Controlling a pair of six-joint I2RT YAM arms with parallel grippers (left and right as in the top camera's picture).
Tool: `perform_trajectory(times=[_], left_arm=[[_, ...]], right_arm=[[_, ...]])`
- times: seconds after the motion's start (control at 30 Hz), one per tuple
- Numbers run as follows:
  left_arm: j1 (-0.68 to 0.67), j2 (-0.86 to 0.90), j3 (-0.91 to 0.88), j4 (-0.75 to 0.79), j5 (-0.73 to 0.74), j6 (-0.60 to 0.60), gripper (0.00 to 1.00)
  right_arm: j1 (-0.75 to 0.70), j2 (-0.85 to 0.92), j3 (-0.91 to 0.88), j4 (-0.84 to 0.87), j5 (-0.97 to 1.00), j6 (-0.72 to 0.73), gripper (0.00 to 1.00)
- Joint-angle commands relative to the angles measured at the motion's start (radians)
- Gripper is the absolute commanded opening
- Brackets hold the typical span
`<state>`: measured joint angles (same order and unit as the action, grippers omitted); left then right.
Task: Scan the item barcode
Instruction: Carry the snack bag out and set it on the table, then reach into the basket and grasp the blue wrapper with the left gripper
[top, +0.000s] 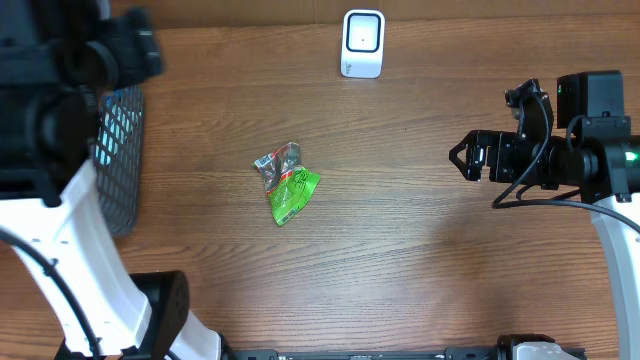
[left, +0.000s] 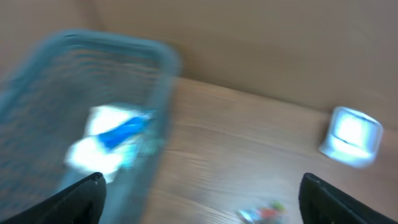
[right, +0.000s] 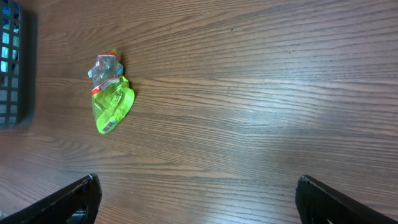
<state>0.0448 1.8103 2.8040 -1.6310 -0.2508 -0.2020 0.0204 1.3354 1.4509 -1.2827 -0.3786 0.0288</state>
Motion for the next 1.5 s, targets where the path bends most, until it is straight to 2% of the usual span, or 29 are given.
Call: perform_trajectory(times=[0.0,0.13,0.23,0.43,0.8,0.93,1.23,1.47], left_arm=[[0.134,0.068,-0.021,-0.002,-0.1,-0.023,0.92],[0.299,0.13,-0.021,0.015,-0.065,-0.023,0.97],[0.397,0.204,-0.021,0.037,0.009,-0.023,0.98],[0.506,0.364,-0.021,0.09,0.132,-0.024,1.0],[0.516,0.648,-0.021,0.178,0.148,-0.022,0.98],[0.516,0.72,-0.021,0.19,0.149,0.02,0.98],[0.515,0.81,-0.021,0.251,0.255,0.131,0.95],[0.51,0.838,-0.021,0.313,0.251,0.148,0.95]], right_arm=[[0.004,0.0,0.029,0.001,-0.019,0.009,1.0],[0.005,0.0,0.029,0.002,-0.027,0.017,1.0],[0.005,0.0,0.029,0.001,-0.027,0.021,1.0],[0.005,0.0,0.029,0.0,-0.027,0.024,1.0],[0.005,0.0,0.029,-0.001,-0.027,0.027,1.0],[0.005,0.0,0.027,-0.007,-0.027,0.027,1.0],[0.005,0.0,0.027,-0.006,-0.026,0.027,1.0],[0.005,0.0,0.027,-0.006,-0.027,0.027,1.0]])
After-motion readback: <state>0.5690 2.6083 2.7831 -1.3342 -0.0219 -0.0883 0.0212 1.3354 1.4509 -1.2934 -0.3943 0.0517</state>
